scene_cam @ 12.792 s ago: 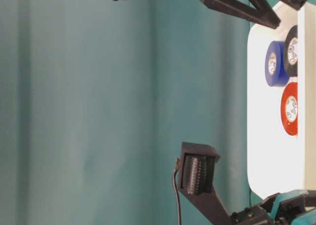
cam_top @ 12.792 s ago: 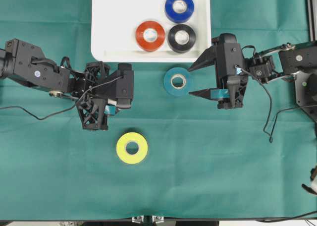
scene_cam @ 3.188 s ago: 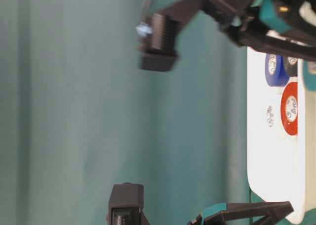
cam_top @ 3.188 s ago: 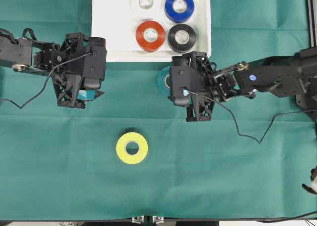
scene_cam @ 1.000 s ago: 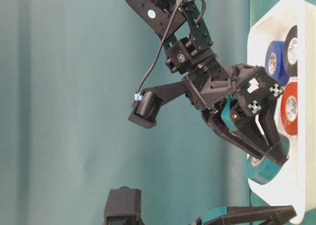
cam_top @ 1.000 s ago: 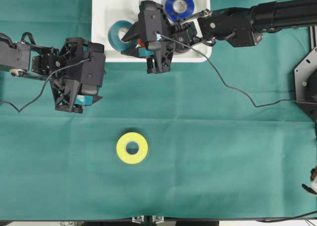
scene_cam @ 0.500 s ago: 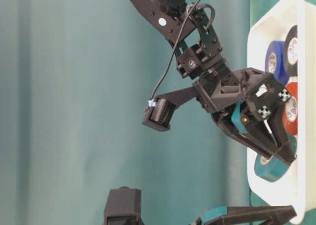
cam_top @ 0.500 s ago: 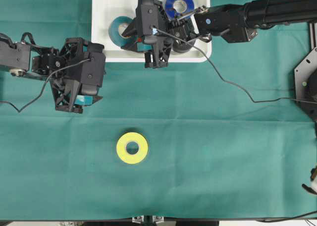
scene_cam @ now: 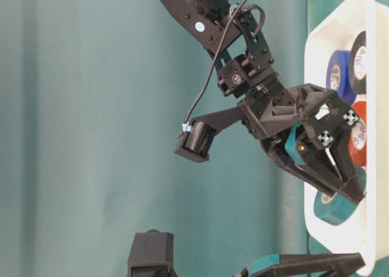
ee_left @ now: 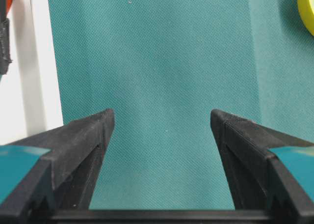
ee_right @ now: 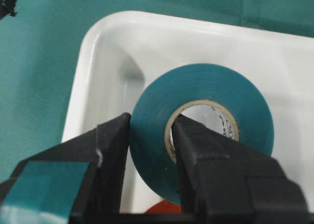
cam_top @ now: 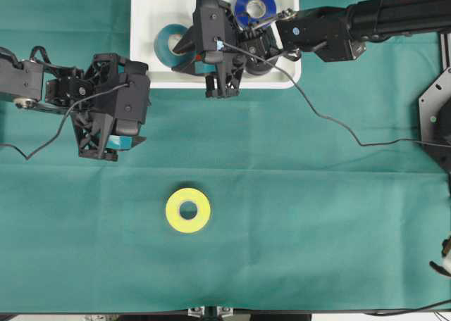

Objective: Put the tape alternately from left to right into the white case.
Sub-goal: 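Release the teal roll in the tray and withdraw the right gripper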

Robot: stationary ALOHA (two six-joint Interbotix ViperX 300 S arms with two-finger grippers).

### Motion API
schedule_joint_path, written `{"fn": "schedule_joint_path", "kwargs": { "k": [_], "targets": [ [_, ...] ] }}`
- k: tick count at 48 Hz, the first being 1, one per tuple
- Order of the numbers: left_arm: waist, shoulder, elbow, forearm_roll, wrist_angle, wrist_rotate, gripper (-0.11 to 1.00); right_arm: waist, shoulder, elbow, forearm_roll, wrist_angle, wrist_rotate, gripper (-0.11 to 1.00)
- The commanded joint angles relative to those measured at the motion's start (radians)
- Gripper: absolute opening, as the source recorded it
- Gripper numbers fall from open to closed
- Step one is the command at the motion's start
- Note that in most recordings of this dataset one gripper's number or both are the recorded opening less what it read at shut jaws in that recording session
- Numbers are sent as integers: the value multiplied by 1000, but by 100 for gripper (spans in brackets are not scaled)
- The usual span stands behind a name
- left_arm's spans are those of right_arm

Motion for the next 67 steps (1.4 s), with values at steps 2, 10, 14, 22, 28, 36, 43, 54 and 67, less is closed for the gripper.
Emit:
{"fn": "schedule_joint_path", "kwargs": {
  "k": [2,10,14,22,28,36,43,54,67],
  "targets": [
    [-2,-23,-15,-2,-6,-2,90,9,-17,-21,3,-8,3,30],
    [-3,-23,-15,-2,-6,-3,90,11,-18,-21,3,-8,3,78],
    [-3,-23,-14,-2,-6,-5,90,11,-25,-21,3,-8,3,85],
    [-2,-23,-14,-2,-6,-18,90,17,-34,-20,3,-8,3,76],
    [-3,-23,-11,-2,-5,-20,90,18,-35,-18,2,-8,3,76],
    [-3,-23,-11,-3,-5,-21,90,26,-52,-6,3,-3,3,76],
    [-3,-23,-11,-2,-5,-21,90,34,-97,23,3,-3,3,75],
    [-3,-23,-11,-2,-6,-21,90,48,-173,83,3,-5,3,74],
    [-3,-23,-11,-2,-6,-21,90,72,-239,155,3,0,6,75]
  ]
}}
